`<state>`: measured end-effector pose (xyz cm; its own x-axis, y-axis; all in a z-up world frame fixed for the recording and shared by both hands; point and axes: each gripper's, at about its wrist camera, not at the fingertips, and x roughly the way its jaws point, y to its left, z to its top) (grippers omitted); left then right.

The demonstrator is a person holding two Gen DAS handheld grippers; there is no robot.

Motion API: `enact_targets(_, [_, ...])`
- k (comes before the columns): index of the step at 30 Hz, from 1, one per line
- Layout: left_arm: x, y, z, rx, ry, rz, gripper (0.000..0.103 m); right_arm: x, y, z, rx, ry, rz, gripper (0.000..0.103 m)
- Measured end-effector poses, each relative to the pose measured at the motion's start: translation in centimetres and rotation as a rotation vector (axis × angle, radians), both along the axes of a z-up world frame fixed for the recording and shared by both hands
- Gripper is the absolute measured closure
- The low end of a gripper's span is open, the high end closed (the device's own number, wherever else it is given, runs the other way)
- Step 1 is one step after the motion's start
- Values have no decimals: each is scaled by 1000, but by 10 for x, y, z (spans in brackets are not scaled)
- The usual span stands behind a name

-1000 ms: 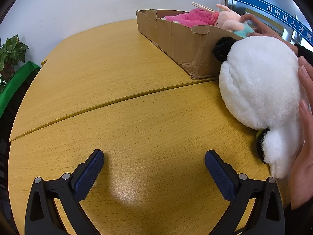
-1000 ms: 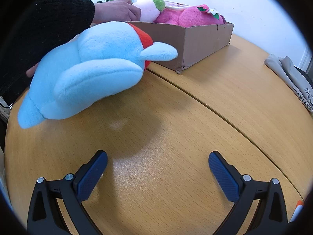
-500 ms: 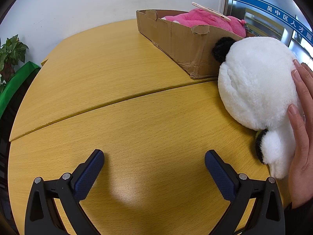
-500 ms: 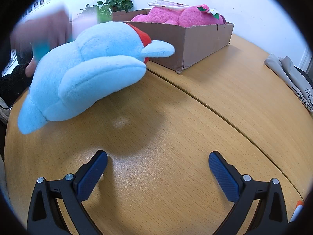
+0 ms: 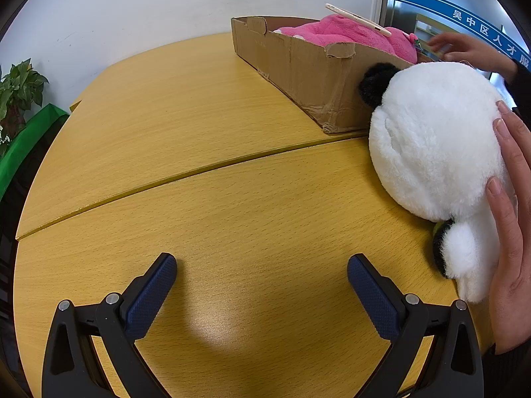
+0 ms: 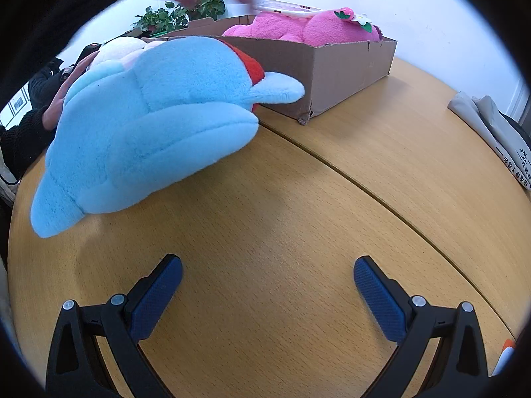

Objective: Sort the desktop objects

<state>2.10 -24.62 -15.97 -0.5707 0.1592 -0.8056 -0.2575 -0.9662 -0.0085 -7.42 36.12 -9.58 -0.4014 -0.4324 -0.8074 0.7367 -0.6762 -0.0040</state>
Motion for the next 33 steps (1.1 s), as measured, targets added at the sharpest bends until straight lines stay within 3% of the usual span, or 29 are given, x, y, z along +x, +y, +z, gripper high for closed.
enact_targets(33, [-6, 3, 0, 0, 1, 0, 0, 5, 2, 0, 0, 0, 0, 0])
